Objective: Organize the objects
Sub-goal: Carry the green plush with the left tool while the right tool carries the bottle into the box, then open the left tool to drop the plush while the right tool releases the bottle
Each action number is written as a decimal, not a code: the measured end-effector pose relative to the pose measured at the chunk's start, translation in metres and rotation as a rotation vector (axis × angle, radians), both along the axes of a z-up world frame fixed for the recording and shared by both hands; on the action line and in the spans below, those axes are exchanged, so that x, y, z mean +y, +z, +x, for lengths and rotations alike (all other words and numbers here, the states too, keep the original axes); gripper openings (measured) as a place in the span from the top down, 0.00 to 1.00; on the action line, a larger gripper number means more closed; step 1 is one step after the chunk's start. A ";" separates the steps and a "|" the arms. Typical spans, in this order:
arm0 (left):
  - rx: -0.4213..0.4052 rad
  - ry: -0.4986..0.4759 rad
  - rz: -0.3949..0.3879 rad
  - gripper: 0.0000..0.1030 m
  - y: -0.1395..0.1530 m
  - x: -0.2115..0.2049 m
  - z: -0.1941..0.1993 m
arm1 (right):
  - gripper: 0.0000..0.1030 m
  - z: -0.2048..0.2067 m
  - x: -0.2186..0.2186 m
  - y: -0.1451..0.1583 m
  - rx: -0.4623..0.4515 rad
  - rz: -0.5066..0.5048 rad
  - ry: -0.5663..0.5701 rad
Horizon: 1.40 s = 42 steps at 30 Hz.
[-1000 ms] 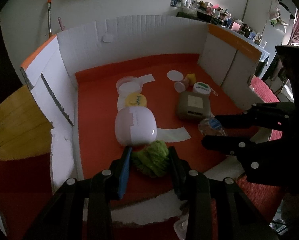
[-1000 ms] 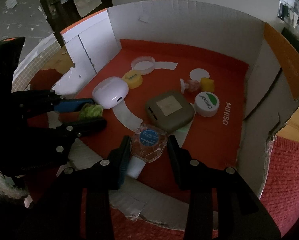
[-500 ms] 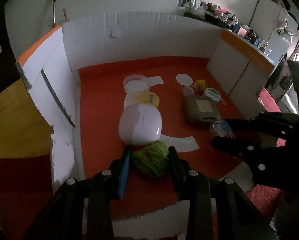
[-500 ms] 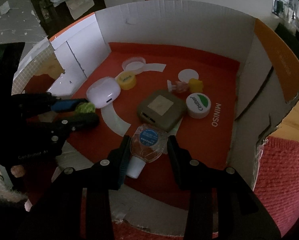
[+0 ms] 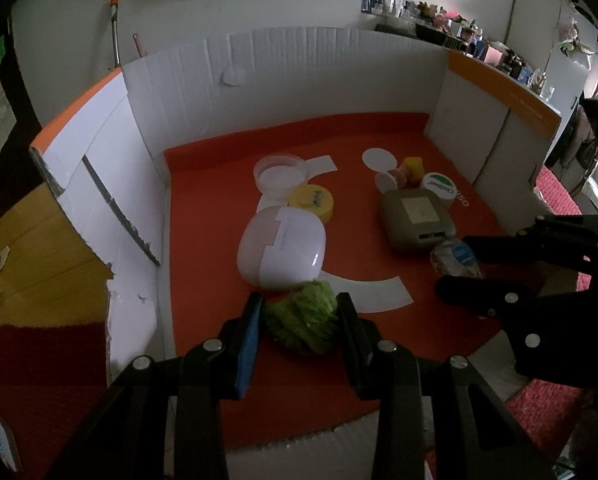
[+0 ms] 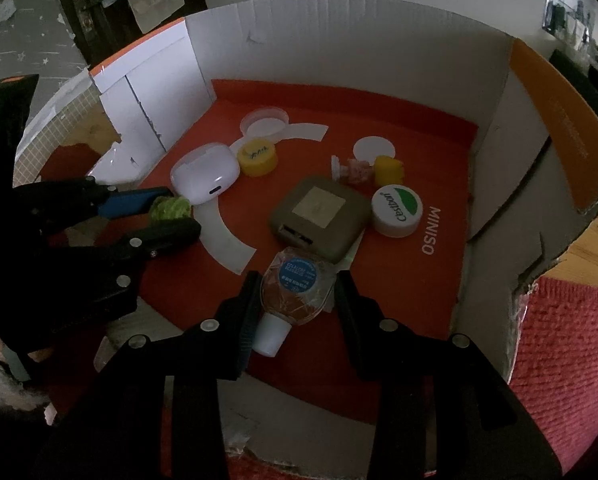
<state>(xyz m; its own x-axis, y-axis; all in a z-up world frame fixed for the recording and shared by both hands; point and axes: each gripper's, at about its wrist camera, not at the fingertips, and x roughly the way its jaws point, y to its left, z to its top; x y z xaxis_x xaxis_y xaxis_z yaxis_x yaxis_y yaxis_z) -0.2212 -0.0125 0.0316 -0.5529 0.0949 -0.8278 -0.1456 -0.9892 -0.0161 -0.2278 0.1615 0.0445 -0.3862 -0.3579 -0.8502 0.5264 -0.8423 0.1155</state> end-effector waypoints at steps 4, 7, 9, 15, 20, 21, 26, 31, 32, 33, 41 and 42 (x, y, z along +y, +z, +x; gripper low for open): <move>-0.002 0.002 0.004 0.63 0.000 -0.001 0.000 | 0.65 0.001 0.000 0.000 0.001 0.000 -0.001; -0.004 0.003 0.008 0.63 0.000 -0.001 0.000 | 0.65 0.001 0.000 0.000 0.001 -0.002 -0.002; -0.002 0.004 0.006 0.62 0.000 -0.001 0.000 | 0.65 0.001 0.001 0.000 -0.001 -0.006 -0.004; -0.002 0.005 0.006 0.62 0.000 -0.002 -0.001 | 0.65 0.000 0.001 0.000 0.002 -0.001 -0.004; 0.004 0.017 -0.001 0.50 -0.001 -0.004 -0.001 | 0.65 0.000 0.002 0.001 0.000 -0.007 -0.007; 0.007 0.015 -0.007 0.50 -0.001 -0.003 -0.001 | 0.65 0.000 0.003 0.001 -0.001 -0.011 -0.008; 0.015 0.014 -0.019 0.48 -0.001 -0.001 0.000 | 0.61 0.000 0.001 0.001 -0.006 -0.024 -0.008; 0.018 0.004 -0.014 0.44 -0.001 0.000 0.002 | 0.56 0.001 -0.001 0.002 0.003 -0.024 -0.003; 0.021 0.003 -0.017 0.44 0.000 0.001 0.003 | 0.56 0.002 0.000 0.002 0.005 -0.023 -0.003; 0.025 0.003 -0.020 0.43 0.000 0.002 0.004 | 0.55 0.003 0.000 0.002 0.007 -0.021 -0.003; 0.037 0.000 -0.020 0.41 0.003 0.004 0.009 | 0.46 0.010 0.000 0.005 0.025 -0.029 0.002; 0.040 0.000 -0.019 0.41 0.003 0.004 0.010 | 0.44 0.012 0.000 0.006 0.029 -0.031 0.002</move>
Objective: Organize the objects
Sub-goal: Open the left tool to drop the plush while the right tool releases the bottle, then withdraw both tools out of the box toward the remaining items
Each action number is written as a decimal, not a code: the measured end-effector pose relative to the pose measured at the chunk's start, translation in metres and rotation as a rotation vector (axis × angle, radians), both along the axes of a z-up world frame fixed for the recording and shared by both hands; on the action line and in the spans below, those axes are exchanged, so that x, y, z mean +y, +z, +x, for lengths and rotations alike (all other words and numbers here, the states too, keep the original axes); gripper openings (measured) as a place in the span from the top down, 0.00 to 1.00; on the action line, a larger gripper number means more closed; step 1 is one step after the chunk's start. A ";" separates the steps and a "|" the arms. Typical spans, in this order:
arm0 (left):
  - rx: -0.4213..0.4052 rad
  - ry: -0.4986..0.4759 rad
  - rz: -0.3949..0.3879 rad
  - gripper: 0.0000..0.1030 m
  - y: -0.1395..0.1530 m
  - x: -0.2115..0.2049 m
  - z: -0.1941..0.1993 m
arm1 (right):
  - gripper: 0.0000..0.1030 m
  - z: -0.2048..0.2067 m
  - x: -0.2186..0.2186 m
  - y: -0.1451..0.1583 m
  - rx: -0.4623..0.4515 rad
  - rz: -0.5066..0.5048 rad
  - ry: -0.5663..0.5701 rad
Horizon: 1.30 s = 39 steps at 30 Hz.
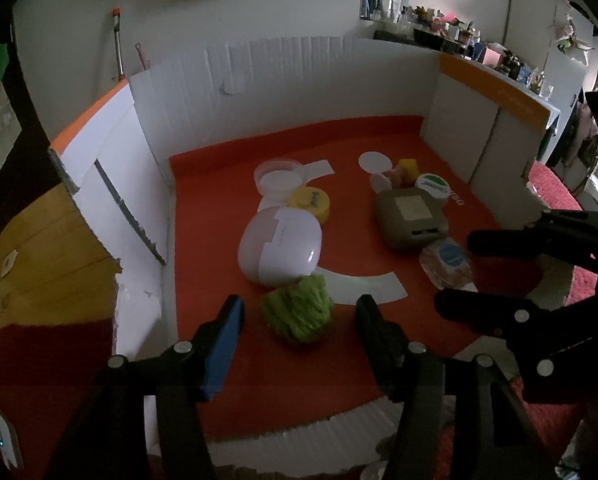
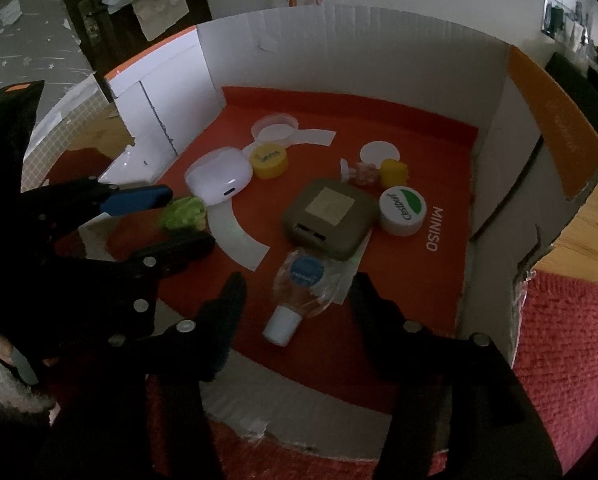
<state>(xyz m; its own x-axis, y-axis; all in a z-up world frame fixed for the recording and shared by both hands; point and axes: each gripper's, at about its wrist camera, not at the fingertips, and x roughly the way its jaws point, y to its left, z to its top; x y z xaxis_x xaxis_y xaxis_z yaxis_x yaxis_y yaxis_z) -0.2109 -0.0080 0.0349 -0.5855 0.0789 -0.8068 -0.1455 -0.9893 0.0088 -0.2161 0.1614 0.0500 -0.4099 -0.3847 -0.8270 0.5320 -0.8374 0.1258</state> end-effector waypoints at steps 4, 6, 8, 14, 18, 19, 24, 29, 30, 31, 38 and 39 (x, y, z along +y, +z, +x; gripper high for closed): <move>0.020 0.002 -0.007 0.34 0.005 0.001 0.005 | 0.43 0.004 0.002 0.004 0.017 -0.002 -0.004; 0.032 0.008 -0.016 0.32 0.007 0.001 0.008 | 0.43 0.006 0.004 0.006 0.022 -0.008 -0.004; 0.037 0.011 -0.016 0.32 0.008 0.000 0.011 | 0.43 0.008 0.004 0.007 0.027 -0.011 -0.005; 0.045 0.024 -0.014 0.27 0.010 -0.002 0.018 | 0.30 0.019 0.005 0.015 0.060 -0.017 -0.001; 0.052 0.034 -0.010 0.24 0.012 -0.005 0.024 | 0.27 0.024 0.007 0.019 0.071 -0.024 -0.002; 0.055 0.036 -0.009 0.23 0.013 -0.006 0.026 | 0.26 0.026 0.007 0.020 0.074 -0.028 -0.002; 0.062 0.043 -0.002 0.21 0.014 -0.009 0.034 | 0.18 0.034 0.012 0.025 0.085 -0.048 -0.010; 0.070 0.040 0.004 0.15 0.017 -0.009 0.045 | 0.14 0.042 0.016 0.029 0.097 -0.064 -0.016; 0.073 0.039 0.002 0.14 0.018 -0.008 0.047 | 0.13 0.044 0.016 0.030 0.098 -0.068 -0.017; 0.075 0.039 -0.001 0.14 0.018 -0.008 0.050 | 0.11 0.045 0.017 0.029 0.100 -0.071 -0.017; 0.104 0.053 -0.020 0.06 0.024 -0.007 0.066 | 0.06 0.058 0.022 0.032 0.113 -0.099 -0.022; 0.106 0.052 -0.017 0.05 0.025 -0.007 0.069 | 0.05 0.060 0.022 0.033 0.115 -0.105 -0.022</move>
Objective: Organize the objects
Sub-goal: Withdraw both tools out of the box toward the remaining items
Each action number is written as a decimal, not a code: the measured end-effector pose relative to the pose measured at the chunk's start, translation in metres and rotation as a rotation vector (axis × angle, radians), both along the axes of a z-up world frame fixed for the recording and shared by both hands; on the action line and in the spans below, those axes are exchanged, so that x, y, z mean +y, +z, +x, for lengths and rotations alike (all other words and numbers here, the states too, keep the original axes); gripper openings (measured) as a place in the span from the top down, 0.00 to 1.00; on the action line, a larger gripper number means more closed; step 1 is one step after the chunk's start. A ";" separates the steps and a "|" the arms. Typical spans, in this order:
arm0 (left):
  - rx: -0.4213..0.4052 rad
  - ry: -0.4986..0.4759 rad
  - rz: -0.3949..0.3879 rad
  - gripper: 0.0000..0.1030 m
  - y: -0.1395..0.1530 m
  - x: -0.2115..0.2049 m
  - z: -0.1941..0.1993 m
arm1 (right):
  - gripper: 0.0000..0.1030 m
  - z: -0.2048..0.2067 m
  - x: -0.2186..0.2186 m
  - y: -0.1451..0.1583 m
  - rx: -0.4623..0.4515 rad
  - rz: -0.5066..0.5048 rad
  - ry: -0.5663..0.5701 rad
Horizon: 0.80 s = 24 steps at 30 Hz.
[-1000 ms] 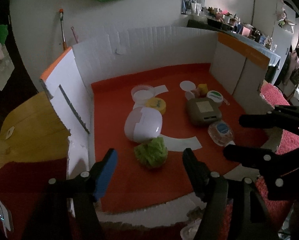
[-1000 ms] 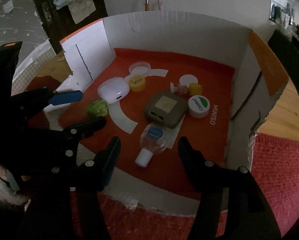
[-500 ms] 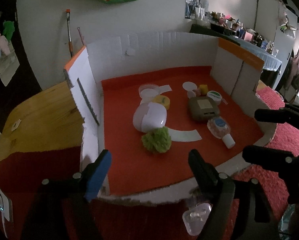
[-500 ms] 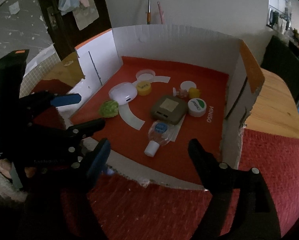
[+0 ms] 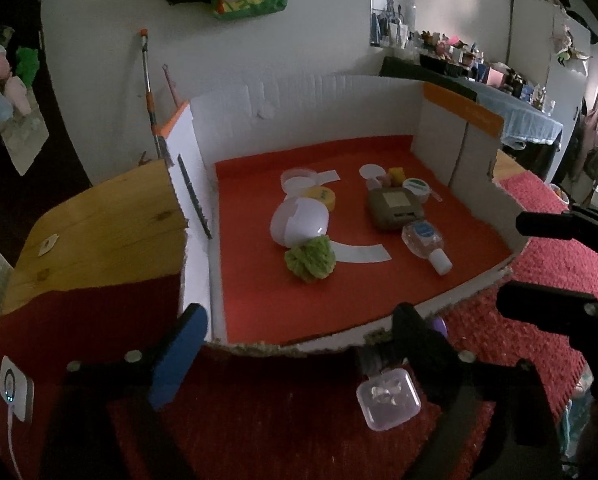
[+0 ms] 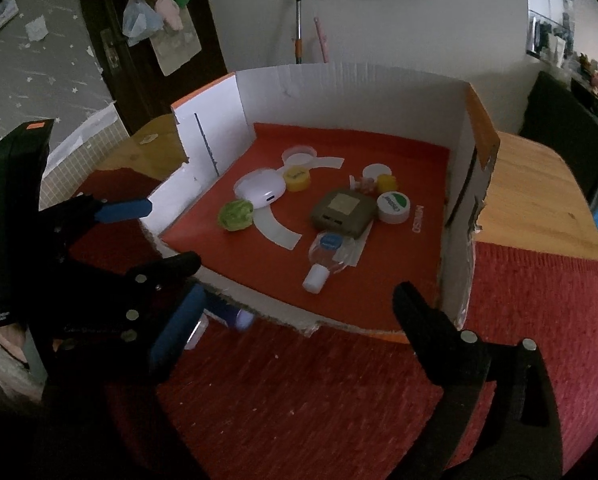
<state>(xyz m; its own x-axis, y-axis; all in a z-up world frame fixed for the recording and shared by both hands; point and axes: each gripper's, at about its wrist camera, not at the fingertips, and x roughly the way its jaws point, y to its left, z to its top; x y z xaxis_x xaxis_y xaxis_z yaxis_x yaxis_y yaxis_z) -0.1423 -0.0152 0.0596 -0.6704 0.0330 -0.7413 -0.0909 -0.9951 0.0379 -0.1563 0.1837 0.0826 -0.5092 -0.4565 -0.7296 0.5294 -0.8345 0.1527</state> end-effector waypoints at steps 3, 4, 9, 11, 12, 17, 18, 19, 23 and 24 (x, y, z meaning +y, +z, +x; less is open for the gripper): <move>0.003 -0.001 0.004 0.03 0.001 0.001 0.007 | 0.05 0.006 0.002 0.001 0.006 -0.009 0.001; 0.005 -0.002 0.002 0.03 0.001 0.002 0.008 | 0.05 0.008 0.002 0.002 0.009 -0.012 0.001; 0.015 0.001 -0.014 0.03 0.002 0.005 0.018 | 0.01 0.018 0.006 0.005 0.023 -0.025 -0.001; 0.015 0.001 -0.012 0.02 0.002 0.005 0.020 | 0.01 0.021 0.007 0.005 0.024 -0.028 0.000; 0.016 0.000 -0.011 0.01 0.002 0.006 0.022 | 0.00 0.022 0.007 0.005 0.025 -0.029 -0.001; 0.021 0.002 -0.008 0.01 0.001 0.008 0.032 | 0.00 0.030 0.009 0.005 0.027 -0.036 -0.003; 0.021 0.001 -0.006 0.01 0.001 0.008 0.034 | 0.00 0.032 0.009 0.005 0.026 -0.037 -0.003; 0.020 0.001 -0.004 0.01 0.001 0.008 0.035 | 0.00 0.033 0.009 0.005 0.025 -0.038 -0.003; 0.014 0.001 0.002 0.01 -0.003 0.010 0.041 | 0.00 0.038 0.010 0.005 0.021 -0.045 -0.008; 0.012 0.001 0.003 0.01 -0.003 0.010 0.042 | 0.00 0.040 0.011 0.004 0.022 -0.042 -0.012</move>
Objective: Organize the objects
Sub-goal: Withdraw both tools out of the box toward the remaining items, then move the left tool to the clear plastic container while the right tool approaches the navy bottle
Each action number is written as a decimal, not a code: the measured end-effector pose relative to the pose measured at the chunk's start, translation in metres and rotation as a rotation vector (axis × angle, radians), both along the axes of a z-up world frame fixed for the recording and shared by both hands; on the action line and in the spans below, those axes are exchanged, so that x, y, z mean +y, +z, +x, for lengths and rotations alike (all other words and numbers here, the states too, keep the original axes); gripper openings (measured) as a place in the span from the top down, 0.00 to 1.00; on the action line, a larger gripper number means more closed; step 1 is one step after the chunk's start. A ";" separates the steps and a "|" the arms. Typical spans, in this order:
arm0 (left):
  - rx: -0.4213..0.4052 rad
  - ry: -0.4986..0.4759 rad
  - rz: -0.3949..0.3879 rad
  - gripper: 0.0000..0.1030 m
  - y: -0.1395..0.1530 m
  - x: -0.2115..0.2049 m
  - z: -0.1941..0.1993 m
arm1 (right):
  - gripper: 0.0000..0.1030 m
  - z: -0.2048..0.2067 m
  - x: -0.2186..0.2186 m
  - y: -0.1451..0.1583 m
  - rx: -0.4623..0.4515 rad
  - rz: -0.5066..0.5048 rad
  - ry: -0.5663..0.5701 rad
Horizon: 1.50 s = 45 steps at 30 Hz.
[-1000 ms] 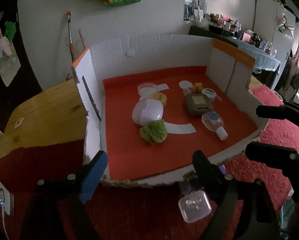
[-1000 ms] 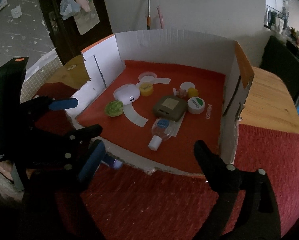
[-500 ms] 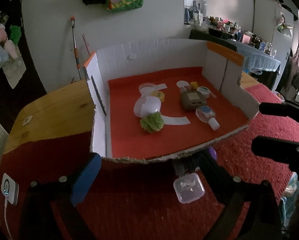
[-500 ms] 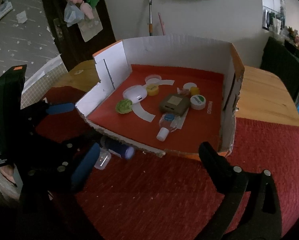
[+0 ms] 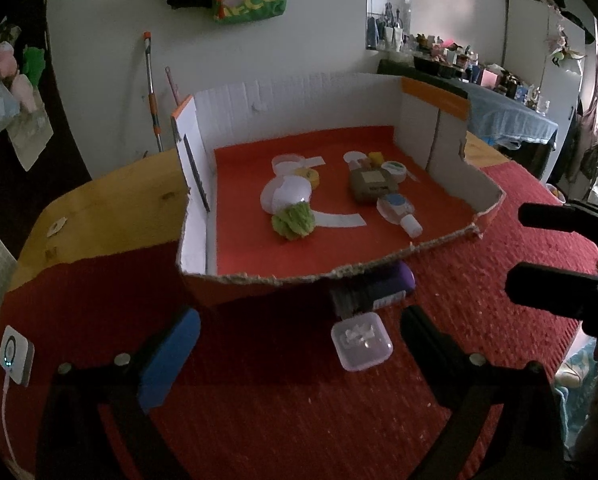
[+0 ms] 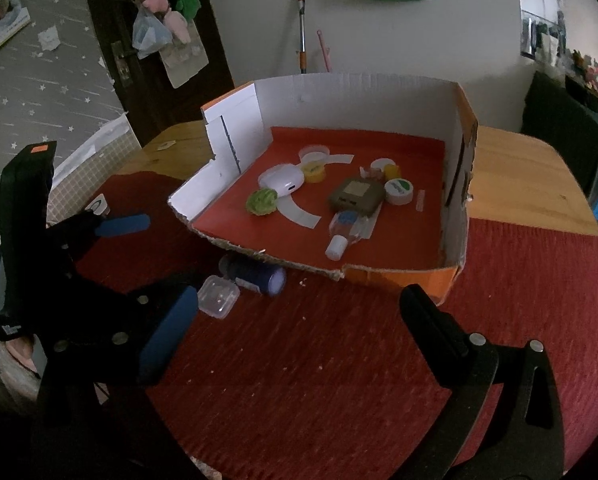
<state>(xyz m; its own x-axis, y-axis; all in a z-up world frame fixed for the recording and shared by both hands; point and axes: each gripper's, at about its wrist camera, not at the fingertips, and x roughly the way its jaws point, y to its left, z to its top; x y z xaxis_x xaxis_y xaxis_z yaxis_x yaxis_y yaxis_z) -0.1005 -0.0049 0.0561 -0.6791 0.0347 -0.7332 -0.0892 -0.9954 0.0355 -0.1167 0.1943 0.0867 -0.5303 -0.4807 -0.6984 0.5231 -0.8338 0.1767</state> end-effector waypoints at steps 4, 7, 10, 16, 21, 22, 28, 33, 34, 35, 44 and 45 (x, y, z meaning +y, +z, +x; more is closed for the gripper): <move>-0.014 -0.003 0.005 0.01 -0.007 0.003 0.003 | 0.00 0.003 0.001 -0.003 -0.010 -0.001 -0.009; -0.033 -0.002 -0.001 0.01 -0.015 0.007 0.001 | 0.00 0.003 0.002 -0.008 -0.022 -0.002 -0.020; -0.048 0.006 -0.011 0.01 -0.023 0.009 -0.002 | 0.00 0.003 0.004 -0.012 -0.034 -0.001 -0.032; -0.073 0.027 -0.022 0.01 -0.037 0.012 -0.010 | 0.00 0.002 0.004 -0.022 -0.044 0.029 -0.064; -0.087 0.028 -0.022 0.01 -0.044 0.008 -0.014 | 0.00 -0.002 0.003 -0.030 -0.049 0.054 -0.085; -0.088 0.030 -0.020 0.01 -0.043 0.006 -0.014 | 0.00 -0.002 0.002 -0.031 -0.050 0.054 -0.087; -0.085 0.085 -0.014 0.01 -0.043 -0.022 -0.014 | 0.00 -0.005 -0.015 -0.038 -0.051 0.081 -0.084; -0.091 0.112 0.023 0.01 -0.044 -0.047 -0.013 | 0.00 -0.008 -0.036 -0.044 -0.051 0.090 -0.085; -0.092 0.114 0.029 0.01 -0.044 -0.050 -0.013 | 0.00 -0.009 -0.040 -0.045 -0.052 0.087 -0.091; -0.091 0.116 0.032 0.01 -0.044 -0.054 -0.013 | 0.00 -0.009 -0.043 -0.046 -0.053 0.086 -0.096; -0.059 0.045 -0.038 0.02 -0.037 -0.068 -0.012 | 0.00 -0.016 -0.076 -0.057 -0.057 0.108 -0.147; -0.058 0.043 -0.042 0.02 -0.037 -0.070 -0.012 | 0.00 -0.018 -0.078 -0.058 -0.060 0.107 -0.155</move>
